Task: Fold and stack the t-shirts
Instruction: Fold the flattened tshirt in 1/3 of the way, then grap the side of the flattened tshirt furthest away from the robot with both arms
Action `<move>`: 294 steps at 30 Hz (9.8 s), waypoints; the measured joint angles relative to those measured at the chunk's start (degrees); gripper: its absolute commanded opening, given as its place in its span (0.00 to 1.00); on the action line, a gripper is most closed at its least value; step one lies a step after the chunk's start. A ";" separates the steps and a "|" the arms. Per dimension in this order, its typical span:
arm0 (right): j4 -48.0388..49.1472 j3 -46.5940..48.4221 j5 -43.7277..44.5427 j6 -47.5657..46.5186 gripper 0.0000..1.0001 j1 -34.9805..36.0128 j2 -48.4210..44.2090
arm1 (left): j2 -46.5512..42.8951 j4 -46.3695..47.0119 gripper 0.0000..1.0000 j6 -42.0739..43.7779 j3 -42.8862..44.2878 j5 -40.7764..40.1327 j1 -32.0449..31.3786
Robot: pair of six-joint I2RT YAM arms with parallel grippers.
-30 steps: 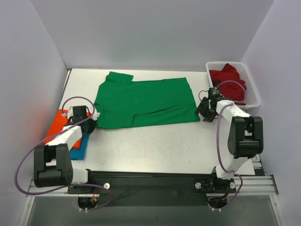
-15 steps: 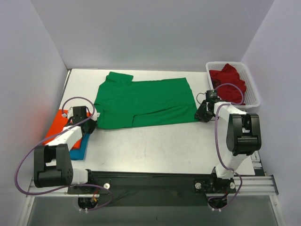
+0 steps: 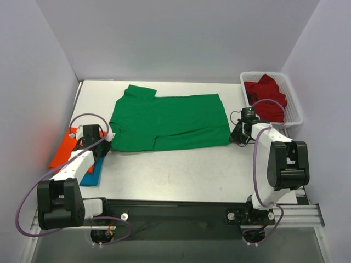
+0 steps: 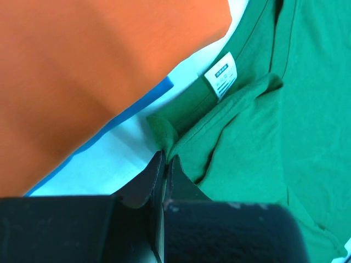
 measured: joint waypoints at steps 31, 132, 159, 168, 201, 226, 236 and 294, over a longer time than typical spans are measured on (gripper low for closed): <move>-8.63 -26.27 -4.39 0.22 0.48 0.70 -42.40 | -28.76 -18.16 0.55 -0.02 -11.87 -3.63 0.00; -3.58 4.04 14.58 -0.35 0.38 38.12 -3.19 | 24.65 18.23 0.35 0.00 18.60 6.60 -10.93; -2.38 5.49 13.51 0.31 0.21 39.82 4.94 | 4.57 16.81 0.29 -1.70 1.64 8.35 -15.63; -2.27 6.45 13.49 0.52 0.22 39.78 4.94 | 3.80 16.26 0.28 -1.62 -2.78 9.11 -21.79; -3.13 12.61 16.63 -3.02 0.22 36.37 10.25 | 1.44 13.66 0.26 0.28 -5.46 8.74 -23.06; -4.79 7.48 12.66 -5.27 0.25 19.89 -2.64 | 13.68 8.72 0.30 2.32 17.18 9.99 -14.40; -1.40 20.39 3.54 -7.80 0.26 7.93 5.95 | 41.88 8.76 0.44 8.20 49.90 10.19 -7.56; -5.14 37.03 -0.15 -9.16 0.35 0.02 25.59 | 75.52 -9.01 0.00 25.46 91.76 19.19 -10.14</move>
